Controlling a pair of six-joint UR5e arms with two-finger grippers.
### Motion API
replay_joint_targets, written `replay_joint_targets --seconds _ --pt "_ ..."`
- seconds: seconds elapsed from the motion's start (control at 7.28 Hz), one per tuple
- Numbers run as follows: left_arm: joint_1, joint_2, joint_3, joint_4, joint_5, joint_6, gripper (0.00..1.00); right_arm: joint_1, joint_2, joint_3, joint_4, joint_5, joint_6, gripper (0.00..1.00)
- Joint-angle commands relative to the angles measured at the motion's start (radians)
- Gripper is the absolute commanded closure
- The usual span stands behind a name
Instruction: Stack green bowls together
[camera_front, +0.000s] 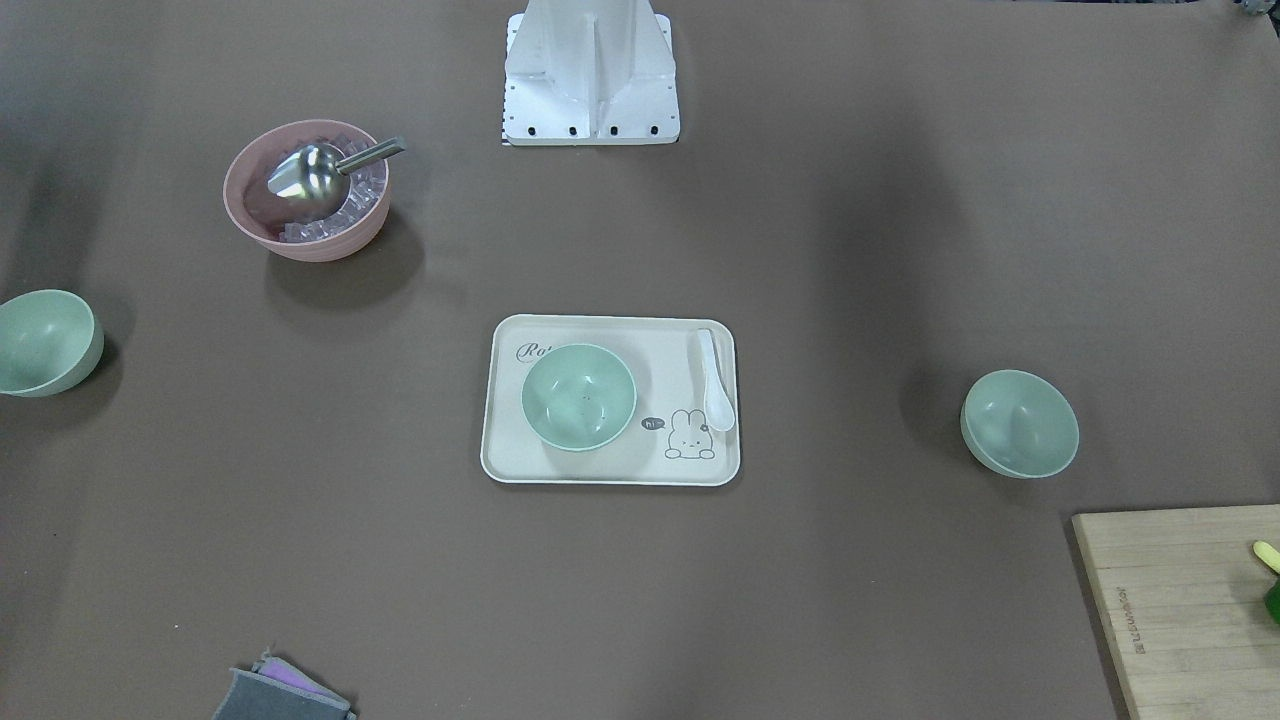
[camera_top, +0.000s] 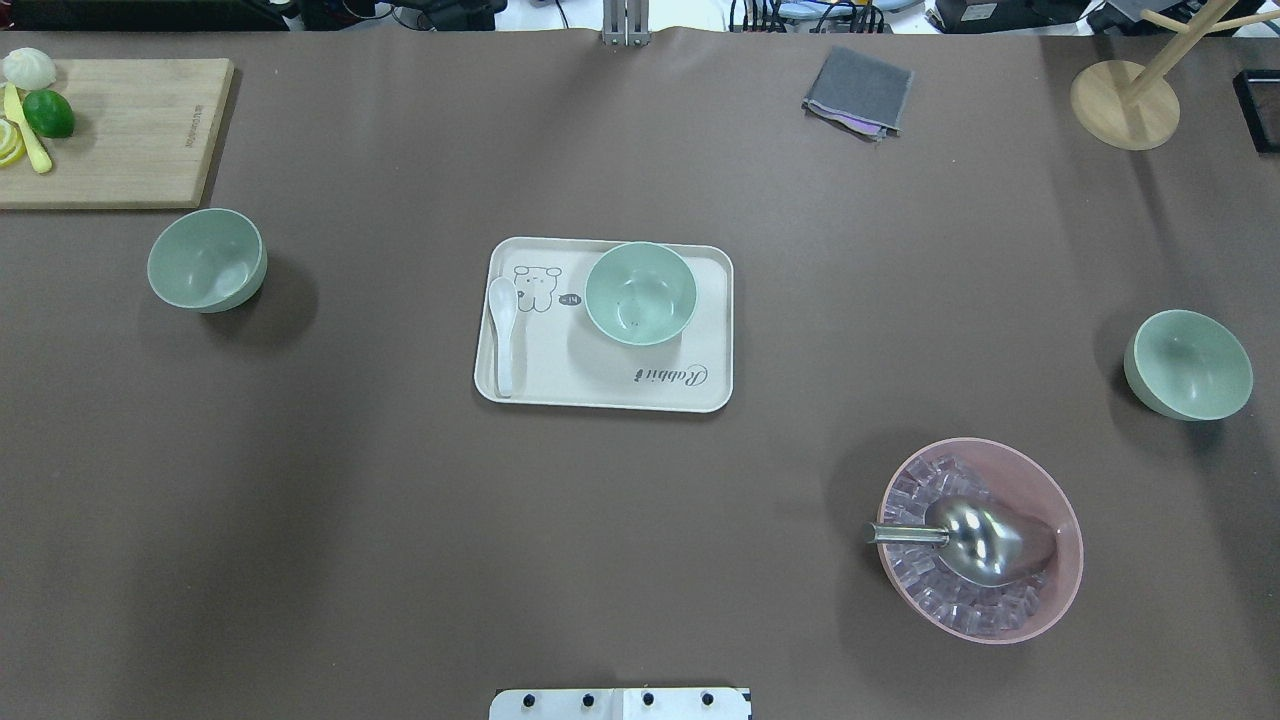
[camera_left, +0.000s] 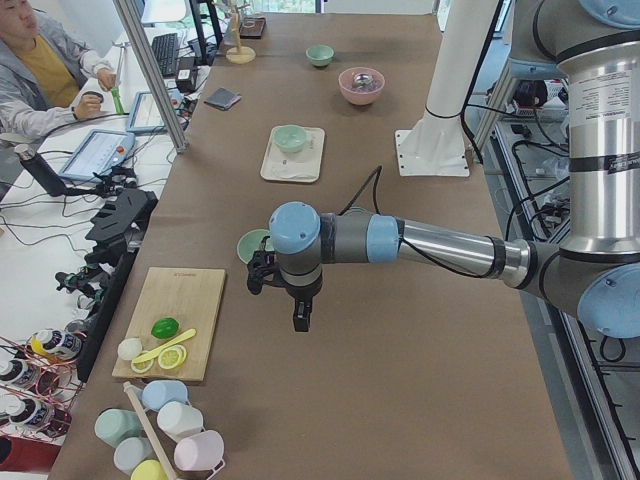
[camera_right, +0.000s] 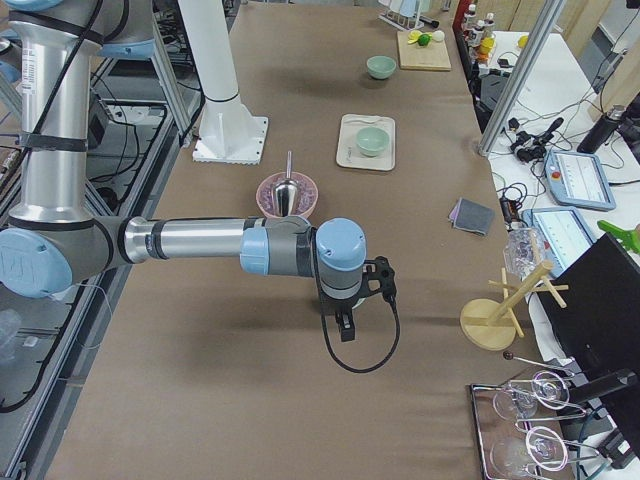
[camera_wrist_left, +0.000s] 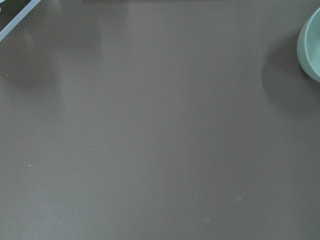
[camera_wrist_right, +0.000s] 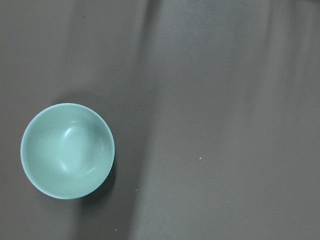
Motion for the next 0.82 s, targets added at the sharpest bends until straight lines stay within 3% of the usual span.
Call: replay_joint_targets --seconds 0.0,0.69 --pt "0.001 0.002 -0.008 -0.025 -0.002 0.001 0.01 -0.001 -0.015 -0.006 0.012 0.093 0.006 0.0" --pt "0.006 0.016 0.015 -0.097 -0.07 -0.002 0.02 -0.013 -0.012 -0.022 0.012 0.1 0.003 0.0"
